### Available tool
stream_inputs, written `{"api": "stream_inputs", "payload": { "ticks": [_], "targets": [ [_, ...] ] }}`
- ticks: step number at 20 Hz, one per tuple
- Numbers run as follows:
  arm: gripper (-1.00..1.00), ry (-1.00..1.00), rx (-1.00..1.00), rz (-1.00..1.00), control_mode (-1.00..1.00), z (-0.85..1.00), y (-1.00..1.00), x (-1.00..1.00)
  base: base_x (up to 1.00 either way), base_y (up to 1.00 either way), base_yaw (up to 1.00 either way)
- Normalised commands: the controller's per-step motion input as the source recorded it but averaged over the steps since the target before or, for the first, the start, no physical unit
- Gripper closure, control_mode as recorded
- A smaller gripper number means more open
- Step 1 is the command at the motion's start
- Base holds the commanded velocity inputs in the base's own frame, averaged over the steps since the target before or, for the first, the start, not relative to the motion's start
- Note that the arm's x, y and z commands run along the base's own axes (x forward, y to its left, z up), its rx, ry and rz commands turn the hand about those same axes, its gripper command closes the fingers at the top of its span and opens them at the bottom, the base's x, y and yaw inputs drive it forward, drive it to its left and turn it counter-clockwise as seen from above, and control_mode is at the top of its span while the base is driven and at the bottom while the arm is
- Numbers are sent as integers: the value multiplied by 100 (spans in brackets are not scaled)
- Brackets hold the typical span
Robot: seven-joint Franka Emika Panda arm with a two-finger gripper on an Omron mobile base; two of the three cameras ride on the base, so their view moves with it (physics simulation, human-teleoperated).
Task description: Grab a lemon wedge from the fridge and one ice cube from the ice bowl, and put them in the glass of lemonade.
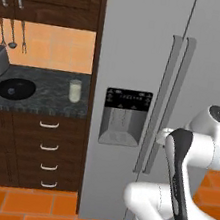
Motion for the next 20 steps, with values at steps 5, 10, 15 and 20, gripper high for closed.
{"api": "stream_inputs", "payload": {
  "ticks": [5,10,15,20],
  "targets": [
    [-100,0,0,0,100,0,0,0,-64,14,-13],
    [-100,0,0,0,100,0,0,0,-1,23,-25],
    [-100,0,0,0,100,0,0,0,-57,-4,-4],
    [-100,0,0,0,100,0,0,0,-13,0,0]
  ]
}}
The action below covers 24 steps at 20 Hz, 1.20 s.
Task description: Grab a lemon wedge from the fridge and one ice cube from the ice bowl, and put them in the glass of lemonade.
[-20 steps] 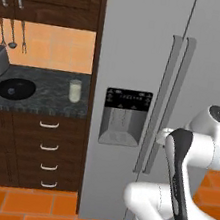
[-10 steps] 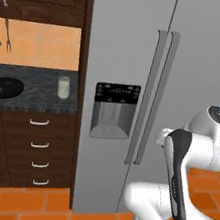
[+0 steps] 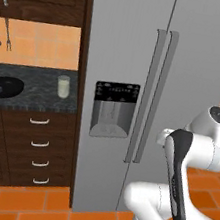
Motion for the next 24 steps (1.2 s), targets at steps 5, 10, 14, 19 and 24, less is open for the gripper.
{"api": "stream_inputs", "payload": {
  "ticks": [5,10,14,19,24],
  "targets": [
    [-100,0,0,0,100,0,0,0,0,0,0],
    [-100,-10,0,0,-100,1,1,-17,-1,0,0],
    [-100,-32,4,0,-100,11,1,-47,0,0,0],
    [-100,-28,0,1,-100,22,8,-33,0,0,0],
    [-100,-3,-16,4,-100,59,26,-3,0,0,0]
  ]
}}
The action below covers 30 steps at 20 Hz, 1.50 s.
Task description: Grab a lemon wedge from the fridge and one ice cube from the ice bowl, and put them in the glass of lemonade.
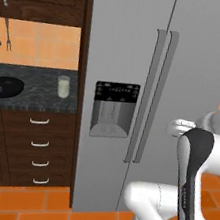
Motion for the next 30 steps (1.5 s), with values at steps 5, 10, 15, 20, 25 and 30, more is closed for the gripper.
{"api": "stream_inputs", "payload": {
  "ticks": [5,10,15,20,25,30],
  "targets": [
    [-100,2,-20,2,-100,37,2,44,0,0,0],
    [-100,0,-5,-8,-100,44,0,94,0,0,0],
    [-100,1,14,-3,-100,26,-49,100,0,0,0],
    [-100,-2,2,1,-100,-1,-38,76,0,0,0],
    [-100,-6,0,0,-100,-1,-22,54,0,0,0],
    [-100,-3,0,1,-100,-1,5,26,0,0,0]
  ]
}}
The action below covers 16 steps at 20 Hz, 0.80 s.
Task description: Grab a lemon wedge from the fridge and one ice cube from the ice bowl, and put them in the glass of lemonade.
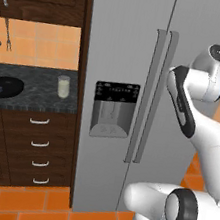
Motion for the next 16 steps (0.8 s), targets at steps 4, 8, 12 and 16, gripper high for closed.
{"api": "stream_inputs", "payload": {
  "ticks": [4,8,12,16],
  "targets": [
    [-100,-3,0,0,-100,-1,44,46,0,0,0],
    [-100,-1,0,1,-100,-5,0,43,0,0,0],
    [-100,0,0,1,-100,-14,-5,57,0,0,0],
    [-100,0,0,3,-100,-10,-50,47,0,0,0]
  ]
}}
